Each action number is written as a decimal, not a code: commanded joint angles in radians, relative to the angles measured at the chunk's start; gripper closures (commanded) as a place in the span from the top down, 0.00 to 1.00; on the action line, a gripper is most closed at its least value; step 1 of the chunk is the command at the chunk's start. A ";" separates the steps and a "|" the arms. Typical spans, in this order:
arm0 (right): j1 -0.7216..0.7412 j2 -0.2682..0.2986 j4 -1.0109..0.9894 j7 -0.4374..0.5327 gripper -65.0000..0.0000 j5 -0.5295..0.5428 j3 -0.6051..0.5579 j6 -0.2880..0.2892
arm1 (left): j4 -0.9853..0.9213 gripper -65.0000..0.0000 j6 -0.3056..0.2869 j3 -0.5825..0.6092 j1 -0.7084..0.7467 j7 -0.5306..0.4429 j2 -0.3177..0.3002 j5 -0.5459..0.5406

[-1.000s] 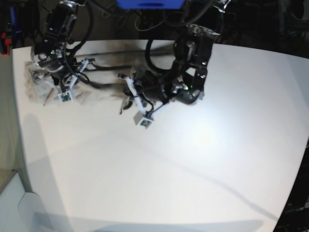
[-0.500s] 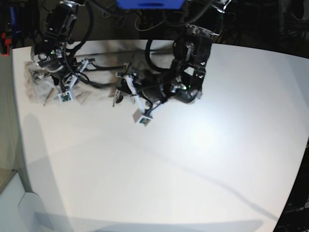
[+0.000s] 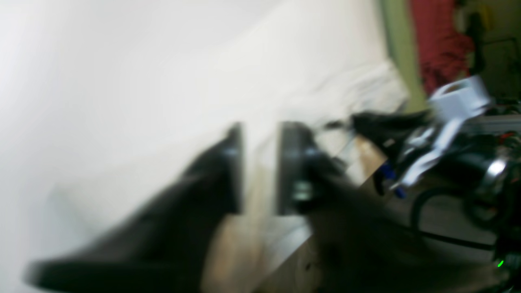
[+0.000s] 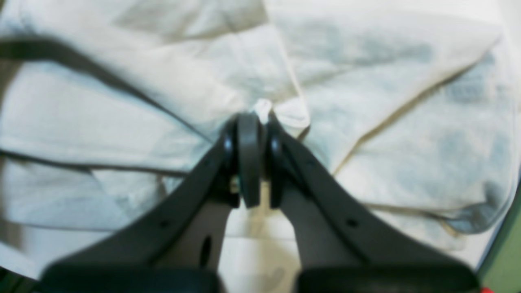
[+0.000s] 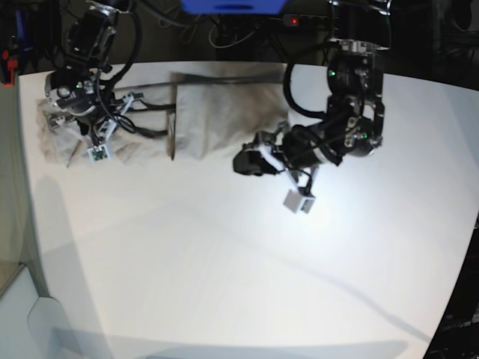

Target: Layout the t-shirt on the table in an organized manner, then fold the t-shirt properly

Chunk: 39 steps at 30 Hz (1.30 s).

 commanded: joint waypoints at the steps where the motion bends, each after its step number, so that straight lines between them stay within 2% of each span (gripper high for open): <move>1: 0.010 0.006 0.012 0.006 0.00 -0.001 0.002 0.007 | 0.014 0.00 -0.009 -0.003 -0.006 0.002 -0.002 -0.047; 5: 0.010 0.006 0.012 0.006 0.00 -0.001 0.002 0.007 | 0.014 0.05 -0.009 -0.012 0.011 0.025 -0.027 -0.087; 9: 0.010 0.004 0.012 0.008 0.00 -0.001 0.002 0.007 | 0.013 0.00 -0.008 -0.012 0.015 0.094 -0.025 -0.087; 12: 0.022 0.004 0.012 0.008 0.00 -0.001 0.002 0.007 | -0.021 0.01 -0.008 -0.012 0.021 0.119 -0.032 -0.086; 17: 0.037 0.004 0.012 0.006 0.00 -0.001 0.002 0.007 | -0.095 0.01 -0.008 -0.007 0.020 0.116 -0.067 -0.049; 31: 0.036 0.004 0.018 0.005 0.01 -0.001 0.006 0.007 | -0.253 0.01 -0.009 -0.007 -0.041 0.063 -0.064 0.085; 33: 0.031 0.006 0.018 0.005 0.09 -0.001 0.006 0.007 | -0.265 0.01 -0.012 -0.007 -0.043 0.044 -0.064 0.108; 39: -0.019 0.001 0.119 0.005 0.44 0.005 0.002 0.007 | -0.265 0.01 -0.015 -0.007 -0.066 0.024 -0.075 0.132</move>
